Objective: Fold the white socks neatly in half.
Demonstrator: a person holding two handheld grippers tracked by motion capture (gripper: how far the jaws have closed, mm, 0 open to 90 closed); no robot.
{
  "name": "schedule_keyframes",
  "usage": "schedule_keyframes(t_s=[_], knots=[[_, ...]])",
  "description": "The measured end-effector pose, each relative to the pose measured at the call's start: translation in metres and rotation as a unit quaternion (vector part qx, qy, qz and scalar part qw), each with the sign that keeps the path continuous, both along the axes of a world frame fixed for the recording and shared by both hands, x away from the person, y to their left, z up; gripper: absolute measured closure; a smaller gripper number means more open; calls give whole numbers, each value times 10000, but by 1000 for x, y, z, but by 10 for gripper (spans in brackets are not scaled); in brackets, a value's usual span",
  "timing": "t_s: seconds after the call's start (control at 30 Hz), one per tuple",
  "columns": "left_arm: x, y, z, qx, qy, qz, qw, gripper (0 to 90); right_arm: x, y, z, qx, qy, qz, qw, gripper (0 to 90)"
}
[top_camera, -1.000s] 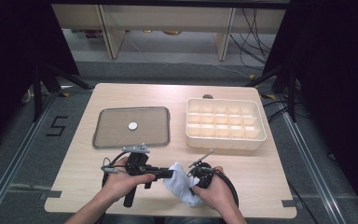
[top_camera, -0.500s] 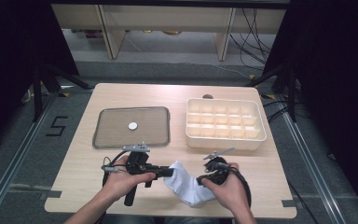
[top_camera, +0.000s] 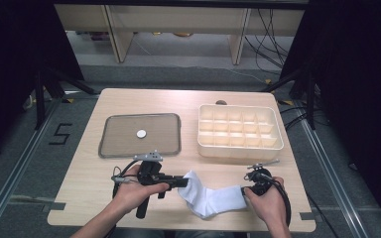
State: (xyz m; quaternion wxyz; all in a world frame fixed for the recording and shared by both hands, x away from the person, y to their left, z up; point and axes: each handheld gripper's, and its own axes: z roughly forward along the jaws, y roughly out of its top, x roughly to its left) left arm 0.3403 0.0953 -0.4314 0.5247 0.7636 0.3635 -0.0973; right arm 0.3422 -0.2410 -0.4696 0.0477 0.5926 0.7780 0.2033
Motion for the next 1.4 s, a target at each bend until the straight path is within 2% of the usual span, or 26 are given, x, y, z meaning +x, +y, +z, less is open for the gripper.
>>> schedule_keyframes(t_s=[0.1, 0.3, 0.33, 0.4, 0.6, 0.67, 0.8, 0.83, 0.93, 1.07, 1.13, 1.17, 1.2, 1.27, 1.4], knots=[[-1, -3, 0, 42, -94, 57, 9999, 854, -1, 4, 0, -84, 10, -5, 10000, 863], [0, -9, 0, 80, -113, -65, 9999, 853, -1, 12, -3, -264, 93, -37, 9996, 856], [0, -10, 0, 91, -126, -26, 9999, 853, 0, 13, -3, -265, 145, -65, 9995, 855], [1, -11, 0, 135, -124, -105, 9998, 853, 0, 14, -4, -309, 67, -2, 9995, 854], [3, -17, -2, 258, -101, -44, 9996, 852, 0, 18, -4, -329, 52, 69, 9994, 843], [3, -18, -3, 235, -83, -84, 9997, 852, -1, 20, -2, -272, 83, 11, 9996, 844], [3, -20, -4, 223, -54, -130, 9997, 852, -2, 23, -2, -307, 72, 39, 9995, 844], [3, -21, -4, 317, -82, -75, 9994, 852, -2, 24, -3, -302, 73, 38, 9995, 844], [4, -23, -6, 293, -57, -90, 9995, 852, -1, 27, -4, -316, 71, 66, 9995, 844], [5, -25, -8, 392, -26, -102, 9992, 852, -1, 30, -3, -317, 111, 4, 9994, 842], [5, -28, -10, 337, 7, -151, 9993, 852, 0, 29, -2, -277, 58, 129, 9995, 842], [5, -29, -10, 396, 12, -144, 9991, 852, -1, 30, -2, -288, 80, 73, 9995, 842], [6, -30, -11, 348, 21, -203, 9992, 852, -1, 30, -2, -296, 77, 75, 9995, 842], [6, -33, -12, 423, 25, -179, 9989, 852, -1, 30, -2, -291, 86, 68, 9995, 842], [6, -38, -14, 445, 59, -226, 9987, 852, -1, 31, -3, -309, 78, 86, 9995, 842]])
